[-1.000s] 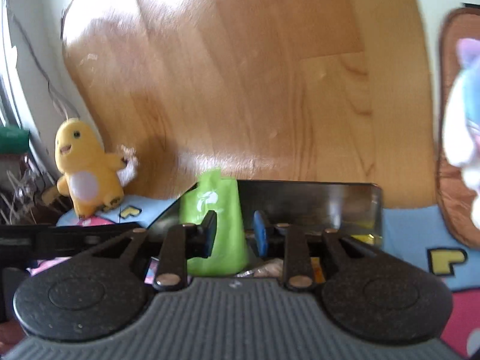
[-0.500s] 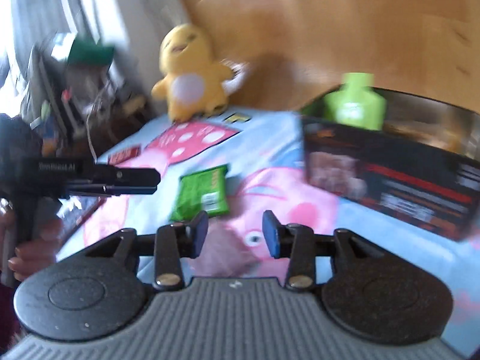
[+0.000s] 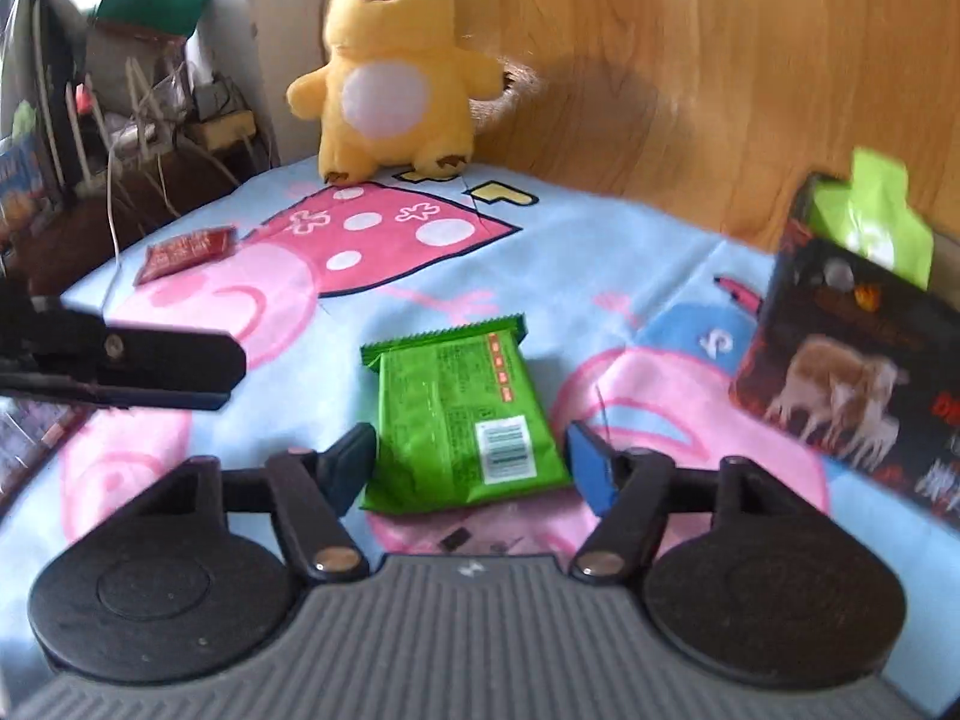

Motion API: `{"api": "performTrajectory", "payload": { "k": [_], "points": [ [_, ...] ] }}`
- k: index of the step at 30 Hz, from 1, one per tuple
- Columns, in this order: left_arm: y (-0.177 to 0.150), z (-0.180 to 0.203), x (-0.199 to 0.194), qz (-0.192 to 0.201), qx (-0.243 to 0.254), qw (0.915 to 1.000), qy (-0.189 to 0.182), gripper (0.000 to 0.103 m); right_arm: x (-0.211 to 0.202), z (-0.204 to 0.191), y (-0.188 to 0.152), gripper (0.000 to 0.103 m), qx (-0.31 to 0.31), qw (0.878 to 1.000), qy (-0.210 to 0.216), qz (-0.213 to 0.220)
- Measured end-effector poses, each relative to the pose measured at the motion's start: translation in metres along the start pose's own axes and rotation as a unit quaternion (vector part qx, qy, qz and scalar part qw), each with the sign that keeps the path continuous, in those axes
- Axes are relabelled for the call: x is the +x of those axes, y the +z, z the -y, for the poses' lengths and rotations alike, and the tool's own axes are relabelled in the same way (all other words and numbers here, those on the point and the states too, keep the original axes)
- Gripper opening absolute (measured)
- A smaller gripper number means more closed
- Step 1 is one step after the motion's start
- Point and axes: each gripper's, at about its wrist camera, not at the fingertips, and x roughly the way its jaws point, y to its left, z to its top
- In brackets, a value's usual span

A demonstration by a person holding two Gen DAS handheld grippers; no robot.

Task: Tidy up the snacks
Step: 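Grasp the green biscuit pack with the right tool, then carry the green biscuit pack over the black box and release it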

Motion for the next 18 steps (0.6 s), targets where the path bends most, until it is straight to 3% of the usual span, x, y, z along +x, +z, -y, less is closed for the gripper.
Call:
{"api": "performTrajectory", "payload": {
  "k": [1,2,3,5,6,8,9,13,15,16,17,18],
  "points": [
    [0.000,-0.001,0.000,-0.002,-0.006,0.9999,-0.009,0.051,-0.006,0.017,0.000,0.064,0.066,0.997,0.049,-0.004],
    [-0.001,-0.001,0.001,-0.004,-0.011,0.9997,-0.020,0.051,-0.011,0.037,-0.002,0.064,0.147,0.983,0.110,-0.009],
    [-0.001,0.000,0.001,-0.006,-0.013,0.9994,-0.031,0.051,-0.017,0.055,-0.009,0.063,0.221,0.961,0.167,-0.015],
    [-0.004,0.005,0.001,-0.006,-0.014,0.9982,-0.057,0.068,-0.026,0.086,-0.031,0.063,0.336,0.907,0.253,-0.023],
    [-0.005,0.010,0.002,-0.008,-0.014,0.9967,-0.080,0.071,-0.029,0.098,-0.044,0.062,0.379,0.879,0.288,-0.023],
    [-0.008,0.022,0.005,-0.014,-0.010,0.9928,-0.118,0.077,-0.036,0.114,-0.071,0.062,0.449,0.824,0.344,-0.019],
    [-0.009,0.031,0.007,-0.019,-0.003,0.9917,-0.127,0.077,-0.042,0.120,-0.081,0.062,0.468,0.809,0.354,-0.014],
    [-0.018,0.071,0.025,-0.047,0.030,0.9860,-0.158,0.077,-0.062,0.127,-0.104,0.062,0.500,0.775,0.386,0.006],
    [-0.022,0.090,0.031,-0.048,0.042,0.9839,-0.167,0.074,-0.072,0.129,-0.106,0.062,0.501,0.770,0.394,0.016],
    [-0.024,0.100,0.032,-0.047,0.052,0.9829,-0.170,0.066,-0.076,0.131,-0.107,0.062,0.500,0.769,0.397,0.021],
    [-0.025,0.109,0.033,-0.043,0.060,0.9830,-0.168,0.052,-0.079,0.133,-0.106,0.062,0.500,0.768,0.399,0.024],
    [-0.026,0.117,0.035,-0.044,0.068,0.9825,-0.167,0.049,-0.083,0.134,-0.104,0.062,0.499,0.766,0.405,0.029]
  ]
}}
